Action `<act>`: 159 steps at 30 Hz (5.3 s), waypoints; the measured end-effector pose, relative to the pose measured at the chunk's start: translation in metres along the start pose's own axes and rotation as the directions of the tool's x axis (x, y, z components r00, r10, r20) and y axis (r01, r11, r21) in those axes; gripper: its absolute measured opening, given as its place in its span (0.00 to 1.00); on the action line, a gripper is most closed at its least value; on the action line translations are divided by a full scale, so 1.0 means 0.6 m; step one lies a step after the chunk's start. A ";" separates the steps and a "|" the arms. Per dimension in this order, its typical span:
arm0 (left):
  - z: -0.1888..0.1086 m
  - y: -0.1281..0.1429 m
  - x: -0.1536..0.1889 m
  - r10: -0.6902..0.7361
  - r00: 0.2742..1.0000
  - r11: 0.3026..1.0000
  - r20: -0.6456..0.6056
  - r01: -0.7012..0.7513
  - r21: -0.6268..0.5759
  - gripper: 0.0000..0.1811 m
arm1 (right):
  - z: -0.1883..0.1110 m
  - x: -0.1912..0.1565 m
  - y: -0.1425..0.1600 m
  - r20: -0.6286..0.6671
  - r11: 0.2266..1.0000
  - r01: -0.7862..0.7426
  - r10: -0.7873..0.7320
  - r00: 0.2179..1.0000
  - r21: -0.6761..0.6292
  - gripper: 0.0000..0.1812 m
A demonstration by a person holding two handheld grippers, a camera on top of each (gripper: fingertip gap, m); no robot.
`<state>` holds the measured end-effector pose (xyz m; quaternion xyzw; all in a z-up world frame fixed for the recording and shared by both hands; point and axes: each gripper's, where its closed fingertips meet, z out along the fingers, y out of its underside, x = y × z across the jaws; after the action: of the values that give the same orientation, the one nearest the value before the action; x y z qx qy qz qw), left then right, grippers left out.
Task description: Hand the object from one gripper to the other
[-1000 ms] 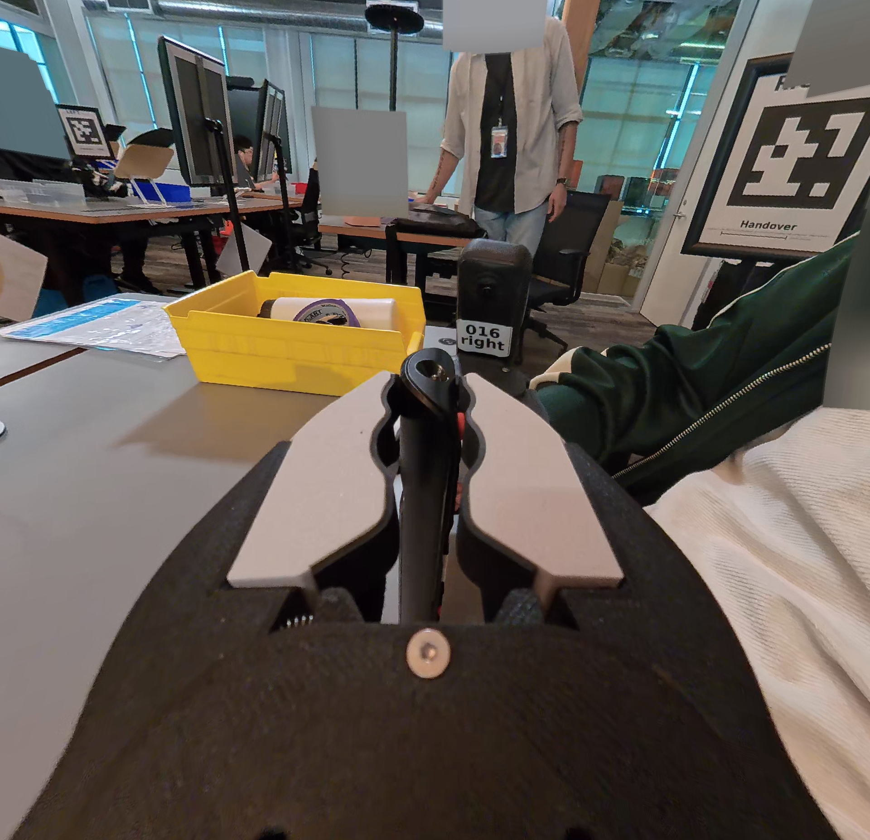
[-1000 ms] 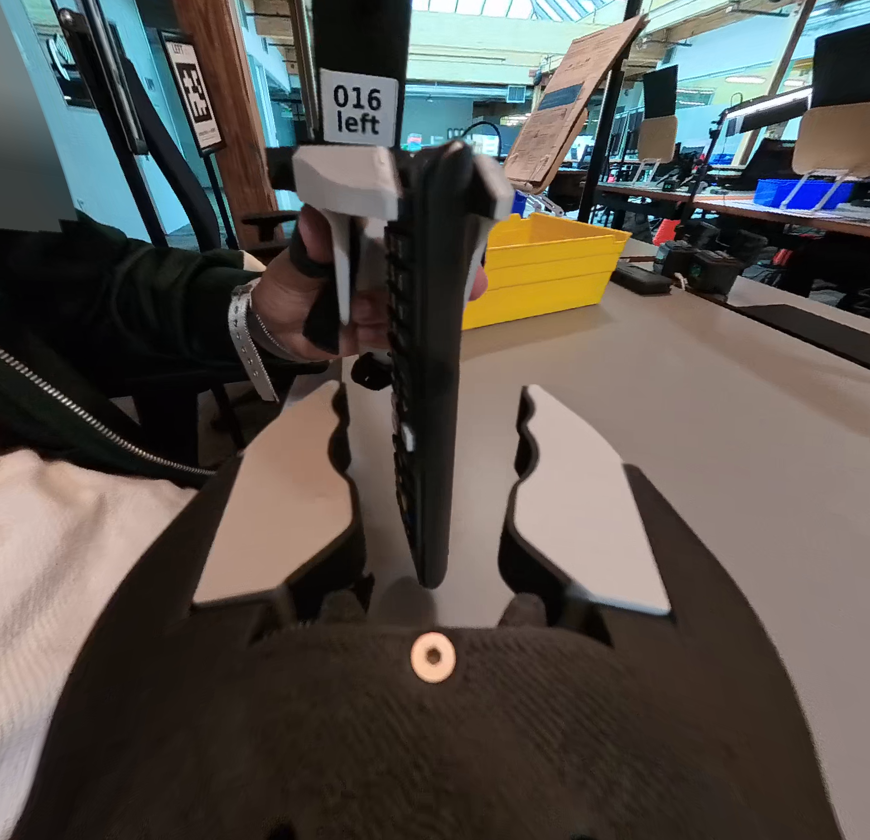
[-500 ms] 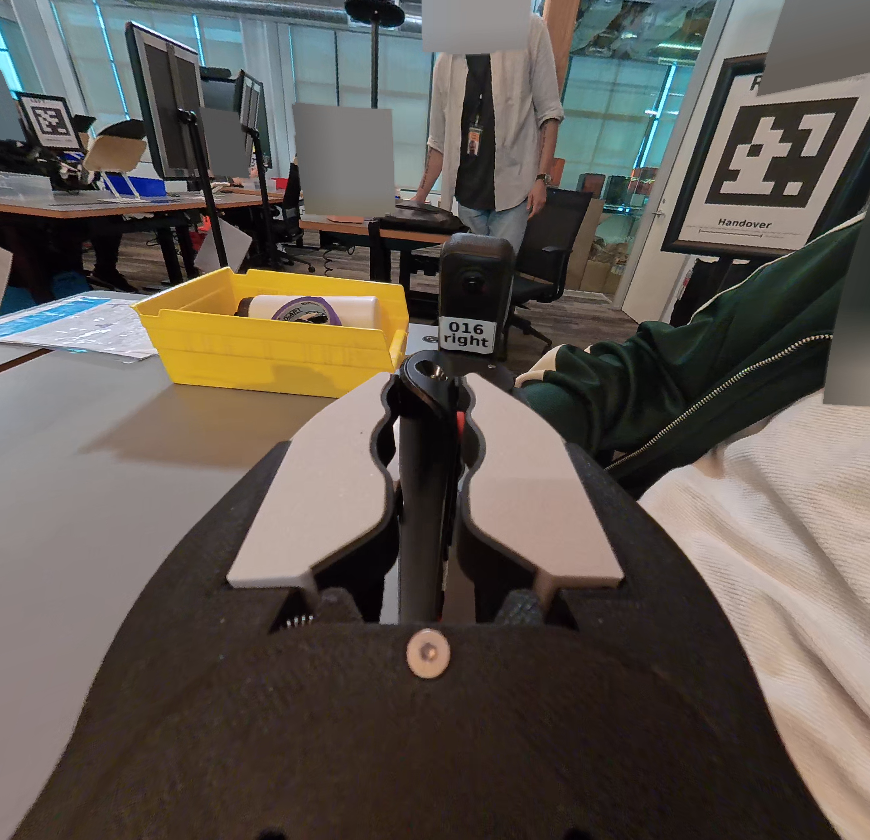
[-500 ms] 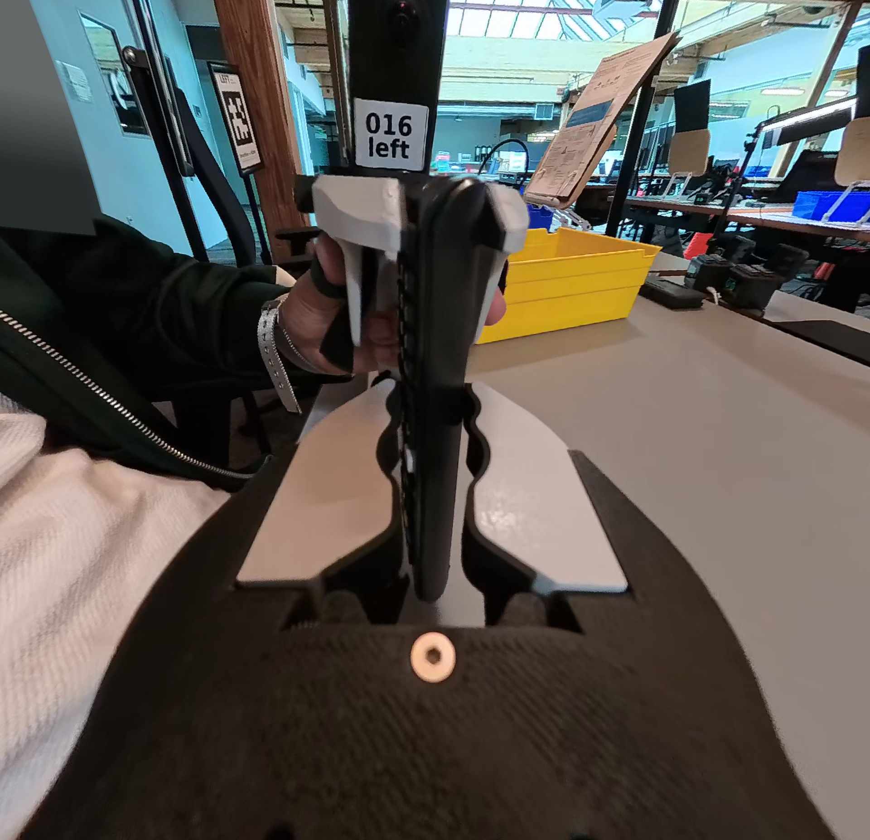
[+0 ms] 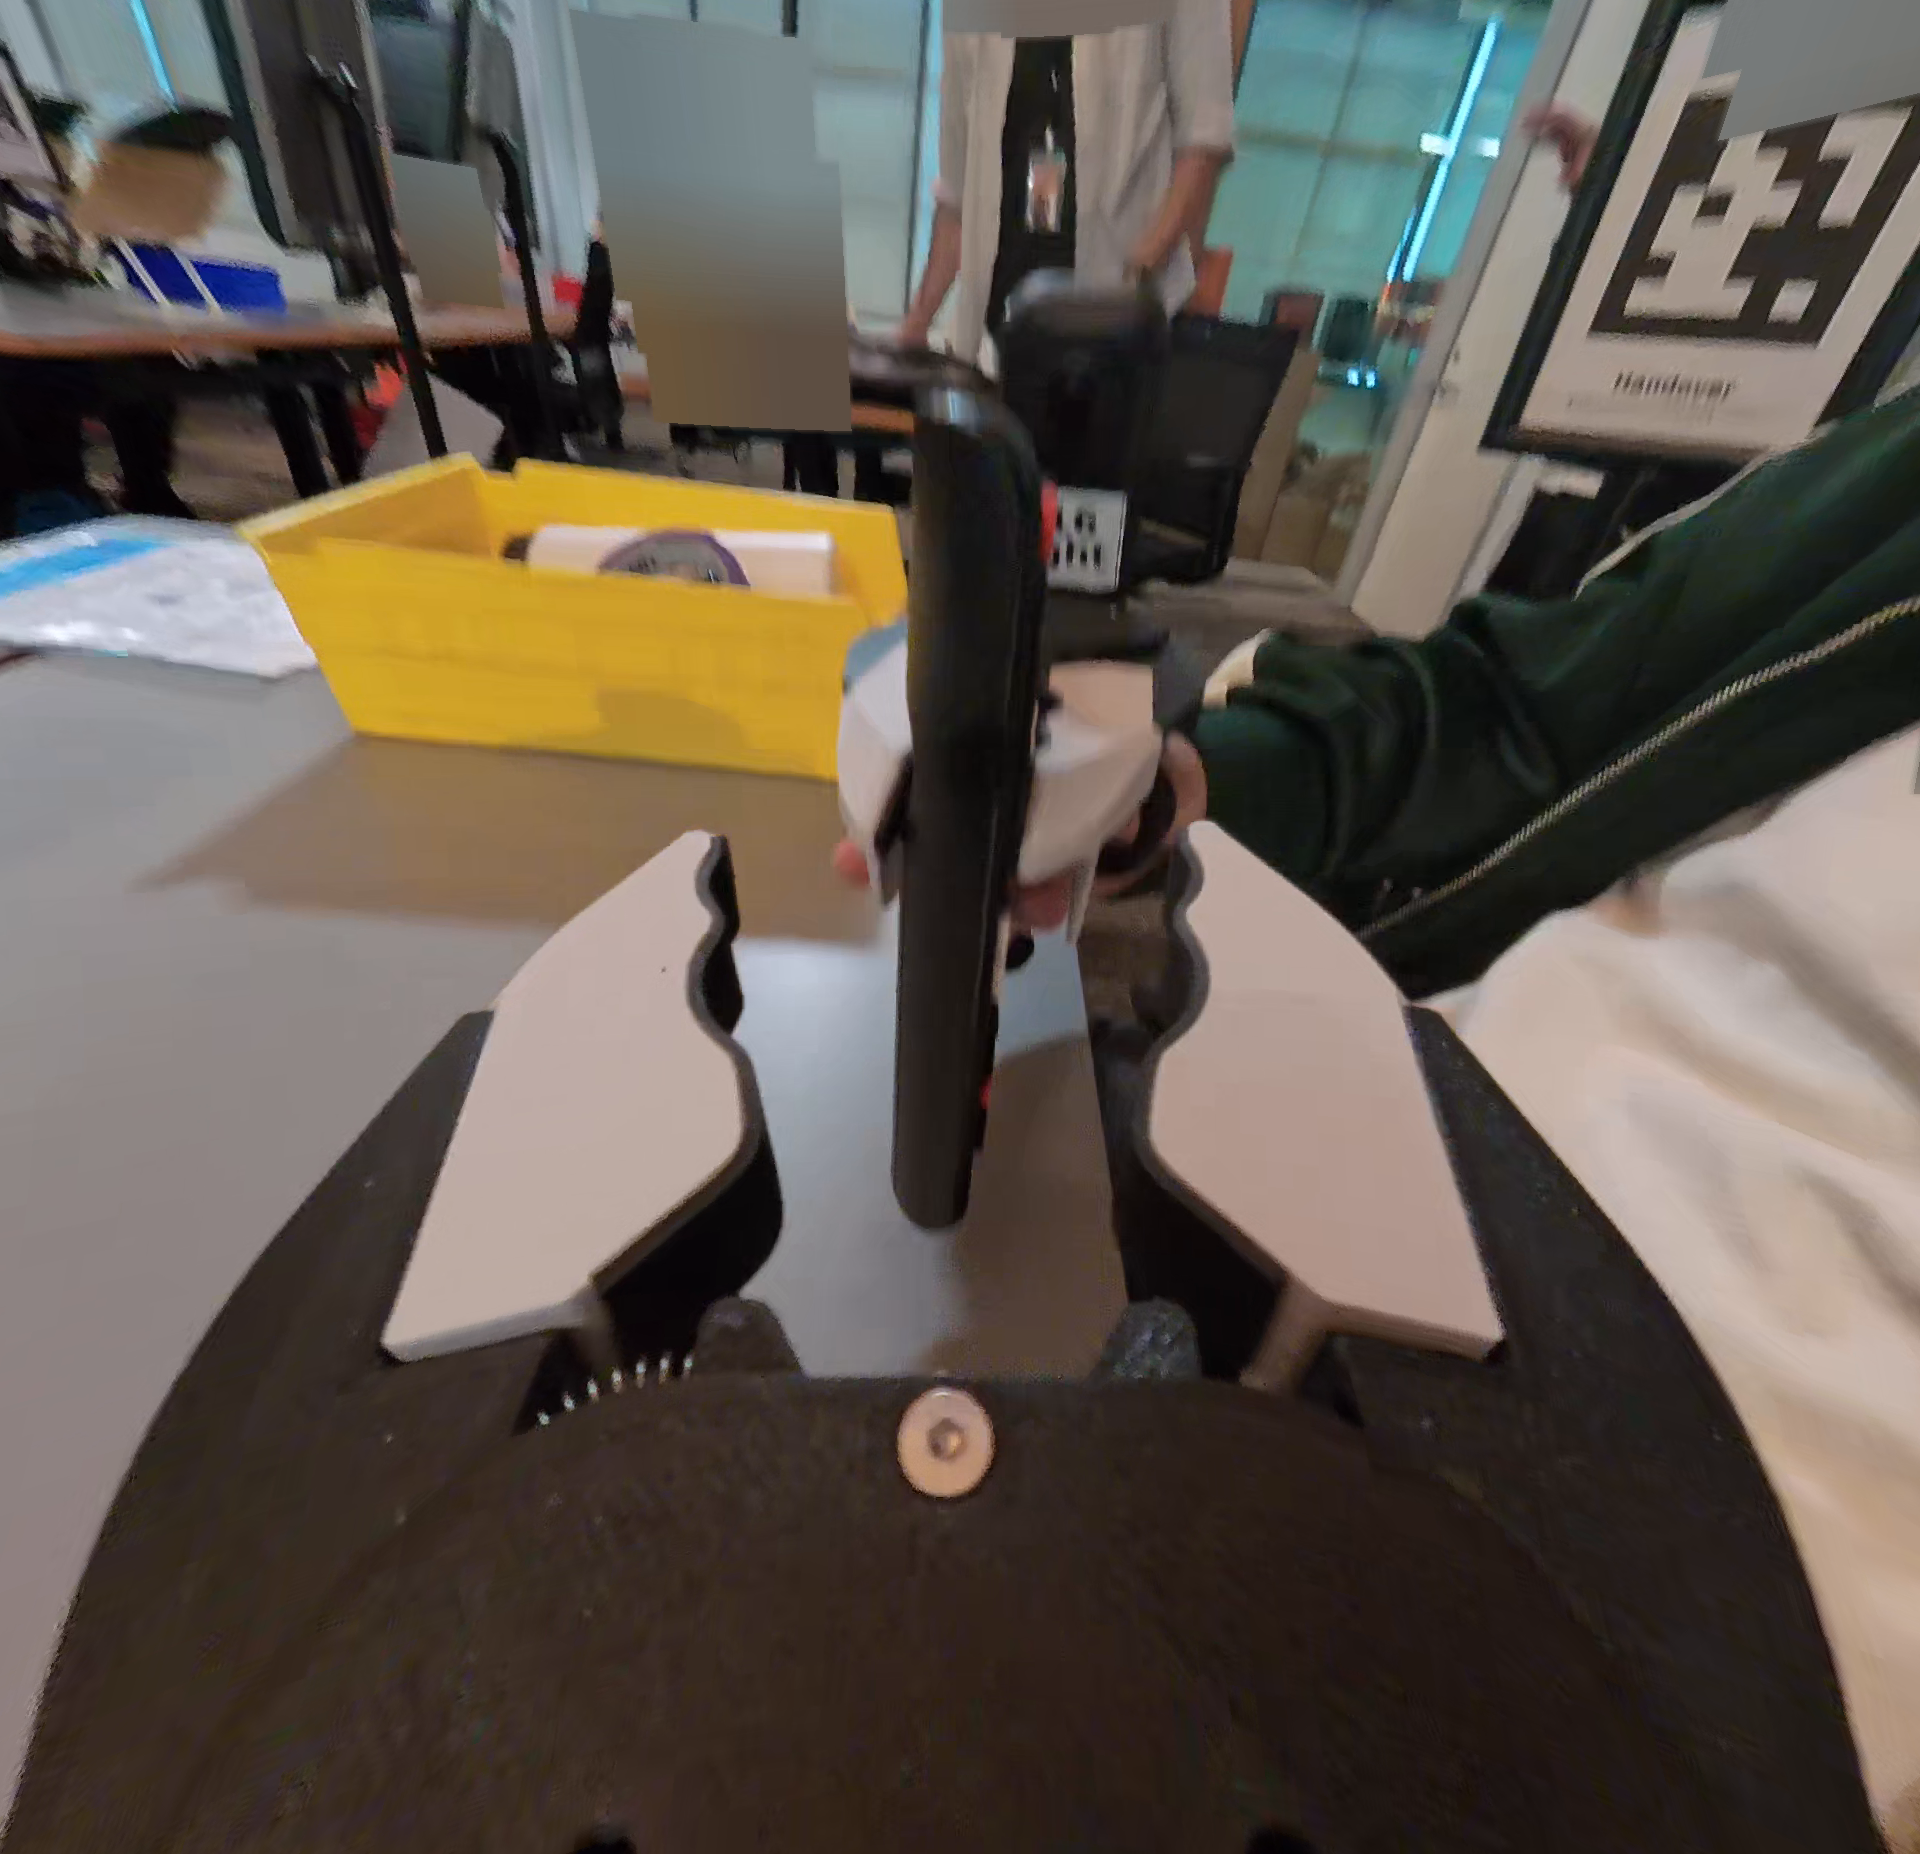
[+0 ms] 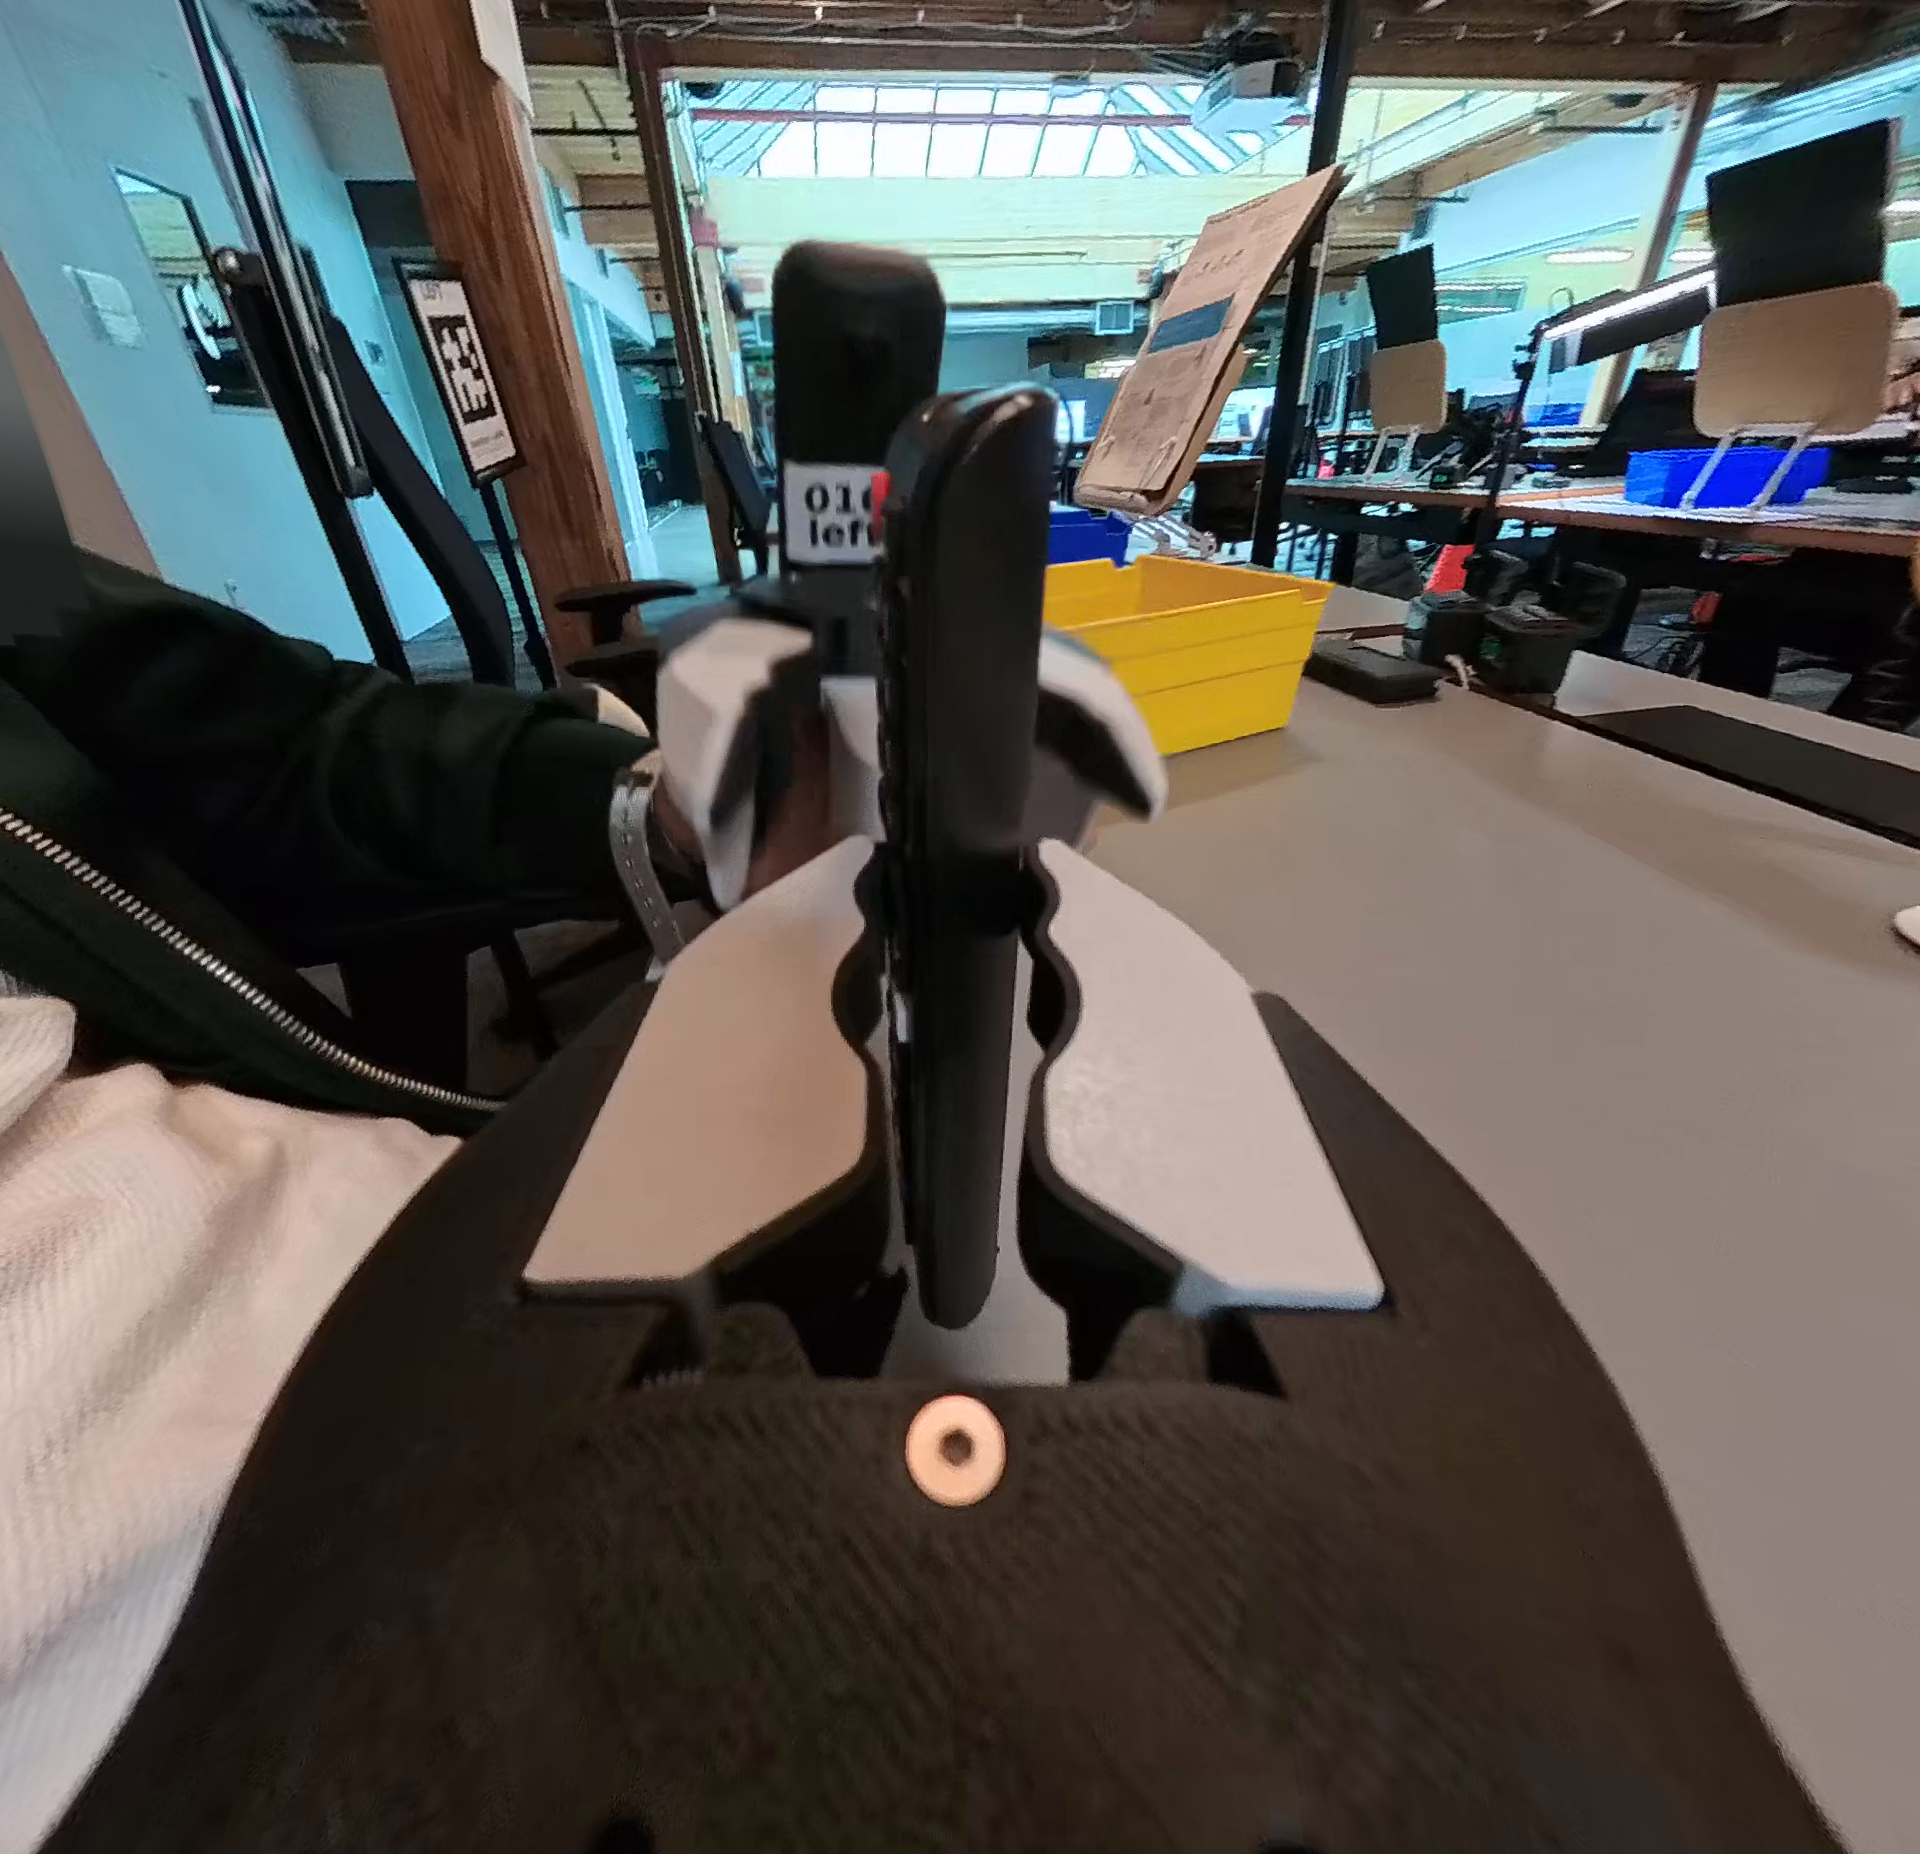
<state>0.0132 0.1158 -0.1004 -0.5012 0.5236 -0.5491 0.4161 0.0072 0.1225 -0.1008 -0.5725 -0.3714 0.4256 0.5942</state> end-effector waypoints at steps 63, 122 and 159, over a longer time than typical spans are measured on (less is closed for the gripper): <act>0.010 -0.010 0.017 -0.027 0.999 0.999 0.018 0.027 0.041 0.14 | 0.026 -0.023 0.037 0.092 0.993 -0.100 0.105 0.990 -0.059 0.14; 0.011 0.004 0.007 0.071 0.989 0.985 0.130 -0.049 -0.167 0.14 | 0.030 -0.021 0.064 0.065 0.983 -0.103 0.114 0.991 -0.153 0.19; -0.004 -0.028 0.001 -0.050 0.995 0.998 0.081 0.047 0.045 0.28 | 0.010 0.000 0.030 0.017 0.996 -0.047 0.048 0.999 -0.081 0.14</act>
<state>0.0120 0.1171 -0.0838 -0.5270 0.4818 -0.5490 0.4344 0.0004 0.1245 -0.1181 -0.6006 -0.3800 0.4297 0.5570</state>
